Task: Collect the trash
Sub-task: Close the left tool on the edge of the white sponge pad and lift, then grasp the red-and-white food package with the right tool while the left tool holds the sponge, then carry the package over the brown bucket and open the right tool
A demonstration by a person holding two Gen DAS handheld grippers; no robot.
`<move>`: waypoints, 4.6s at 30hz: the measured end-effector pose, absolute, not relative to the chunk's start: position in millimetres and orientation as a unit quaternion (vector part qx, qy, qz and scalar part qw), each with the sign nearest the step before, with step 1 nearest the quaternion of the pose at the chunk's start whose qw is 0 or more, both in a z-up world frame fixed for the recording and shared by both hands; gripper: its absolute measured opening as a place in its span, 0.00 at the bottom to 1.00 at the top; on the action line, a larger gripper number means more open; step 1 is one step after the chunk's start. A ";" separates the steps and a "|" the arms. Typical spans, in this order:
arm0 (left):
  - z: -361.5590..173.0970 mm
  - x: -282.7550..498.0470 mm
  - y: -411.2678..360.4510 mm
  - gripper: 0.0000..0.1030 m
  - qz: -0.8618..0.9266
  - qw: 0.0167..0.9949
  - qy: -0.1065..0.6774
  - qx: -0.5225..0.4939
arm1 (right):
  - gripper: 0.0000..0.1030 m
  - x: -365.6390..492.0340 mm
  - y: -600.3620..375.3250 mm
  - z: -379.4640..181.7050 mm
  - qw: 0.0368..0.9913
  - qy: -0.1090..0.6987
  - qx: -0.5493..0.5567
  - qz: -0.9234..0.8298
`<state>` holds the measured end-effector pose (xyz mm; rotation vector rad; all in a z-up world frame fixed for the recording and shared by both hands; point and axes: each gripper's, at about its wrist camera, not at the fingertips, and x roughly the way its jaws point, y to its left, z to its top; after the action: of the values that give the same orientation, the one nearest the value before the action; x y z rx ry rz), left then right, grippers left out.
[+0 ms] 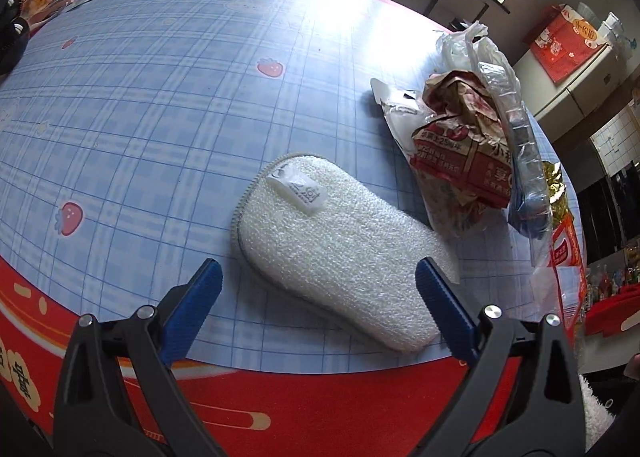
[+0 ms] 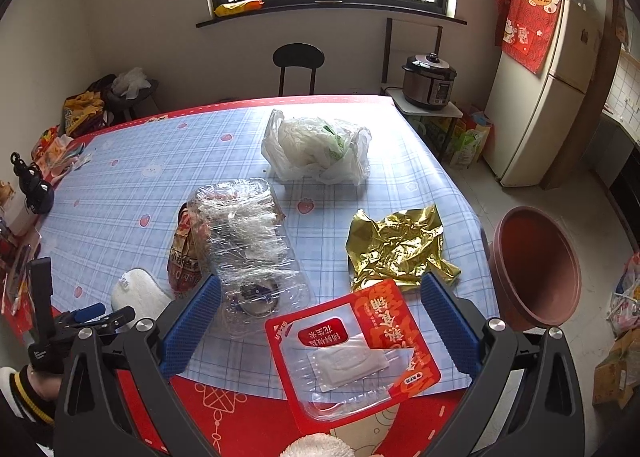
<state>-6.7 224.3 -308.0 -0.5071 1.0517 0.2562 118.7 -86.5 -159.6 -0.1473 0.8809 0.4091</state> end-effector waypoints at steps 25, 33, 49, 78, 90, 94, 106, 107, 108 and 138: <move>-265.7 -23.1 256.4 0.21 0.200 0.831 0.396 -0.336 | 0.95 153.7 -102.8 -164.3 0.870 0.432 -0.075 0.227; -213.2 -14.2 232.0 0.14 0.168 0.875 0.379 -0.252 | 0.95 158.0 -90.6 -171.1 0.858 0.443 -0.074 0.248; -235.2 25.7 178.4 0.15 0.067 0.875 0.419 -0.232 | 0.95 167.8 -132.6 -236.1 0.818 0.535 -0.052 0.206; -254.1 25.4 155.9 0.35 0.063 0.843 0.484 -0.225 | 0.95 174.4 -143.7 -253.0 0.802 0.557 -0.027 0.215; -285.2 5.1 162.8 0.25 0.068 0.798 0.517 -0.301 | 0.95 175.6 -157.2 -264.9 0.792 0.577 -0.002 0.198; -274.4 2.8 159.0 0.23 0.065 0.812 0.503 -0.289 | 0.95 178.2 -169.6 -276.9 0.784 0.594 0.025 0.178; -236.4 -1.2 157.6 0.21 0.054 0.851 0.458 -0.253 | 0.63 165.0 -153.3 -304.0 0.762 0.613 -0.056 0.201; -233.8 -0.7 156.6 0.21 0.052 0.853 0.455 -0.250 | 0.54 164.1 -153.8 -303.9 0.761 0.613 -0.057 0.202; -232.0 0.3 155.2 0.21 0.050 0.855 0.452 -0.247 | 0.50 163.6 -154.8 -302.4 0.763 0.611 -0.057 0.203; -174.1 27.3 122.6 0.21 -0.021 0.902 0.382 -0.202 | 0.21 150.6 -209.5 -179.6 0.873 0.432 -0.008 0.227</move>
<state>27.3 122.6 -174.1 -0.4173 0.7898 -0.0432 150.6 -209.5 -179.6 -0.0170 0.9029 0.4752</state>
